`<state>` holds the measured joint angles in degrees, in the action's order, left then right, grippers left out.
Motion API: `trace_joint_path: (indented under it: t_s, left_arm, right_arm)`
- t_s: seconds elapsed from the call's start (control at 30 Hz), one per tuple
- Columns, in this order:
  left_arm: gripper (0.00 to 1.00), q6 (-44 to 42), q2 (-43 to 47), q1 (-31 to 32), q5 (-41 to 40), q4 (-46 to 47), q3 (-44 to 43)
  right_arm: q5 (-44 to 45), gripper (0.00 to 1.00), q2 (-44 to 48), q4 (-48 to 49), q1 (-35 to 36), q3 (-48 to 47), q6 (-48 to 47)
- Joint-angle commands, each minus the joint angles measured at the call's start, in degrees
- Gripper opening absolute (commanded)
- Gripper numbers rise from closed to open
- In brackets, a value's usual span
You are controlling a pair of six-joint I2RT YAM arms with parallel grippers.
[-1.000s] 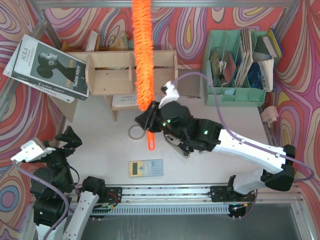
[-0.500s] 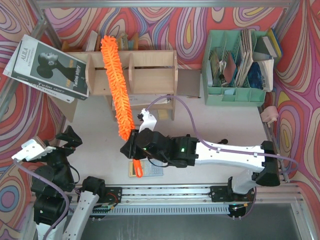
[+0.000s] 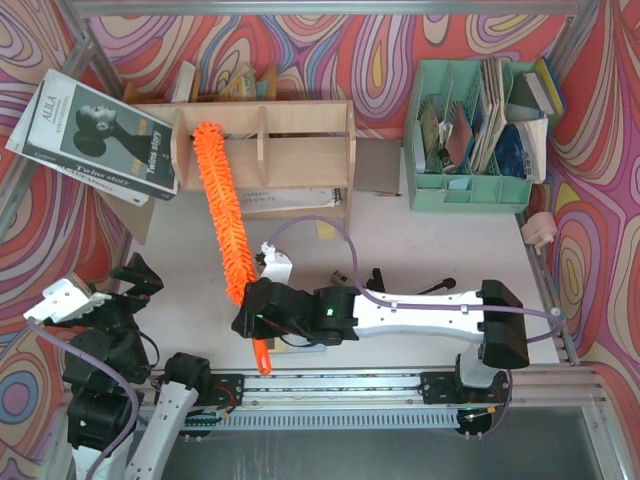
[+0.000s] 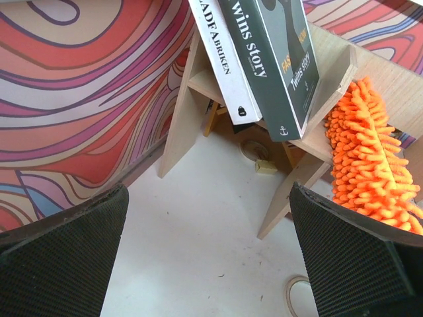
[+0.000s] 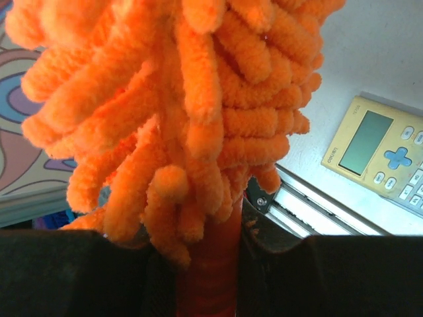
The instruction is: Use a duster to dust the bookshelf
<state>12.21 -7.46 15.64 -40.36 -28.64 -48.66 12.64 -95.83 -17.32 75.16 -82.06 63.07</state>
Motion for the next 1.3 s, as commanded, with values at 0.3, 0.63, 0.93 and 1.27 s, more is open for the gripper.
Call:
trace_joint_path:
  t_s: [0.3, 0.63, 0.93, 1.27]
  left_arm:
    - [0.98, 0.36, -1.76, -0.35, -0.76, -0.46, -0.99]
    - [0.98, 0.36, -2.73, -0.35, -0.68, -0.62, -0.92]
    - [0.98, 0.19, -3.5, -0.35, -0.78, -0.57, -0.99]
    - [0.98, 0.27, -3.96, -0.32, -0.6, -0.76, -1.03]
  right_arm:
    - [4.33, 0.0, -1.84, 4.78, 3.38, -4.6, -0.65]
    - [6.06, 0.0, -1.75, 1.81, 3.45, -4.22, 1.0]
    - [15.63, 0.0, 7.8, -1.71, 3.56, 5.3, 10.43]
    - [5.3, 0.0, -0.99, 1.09, 3.96, -3.87, 0.93]
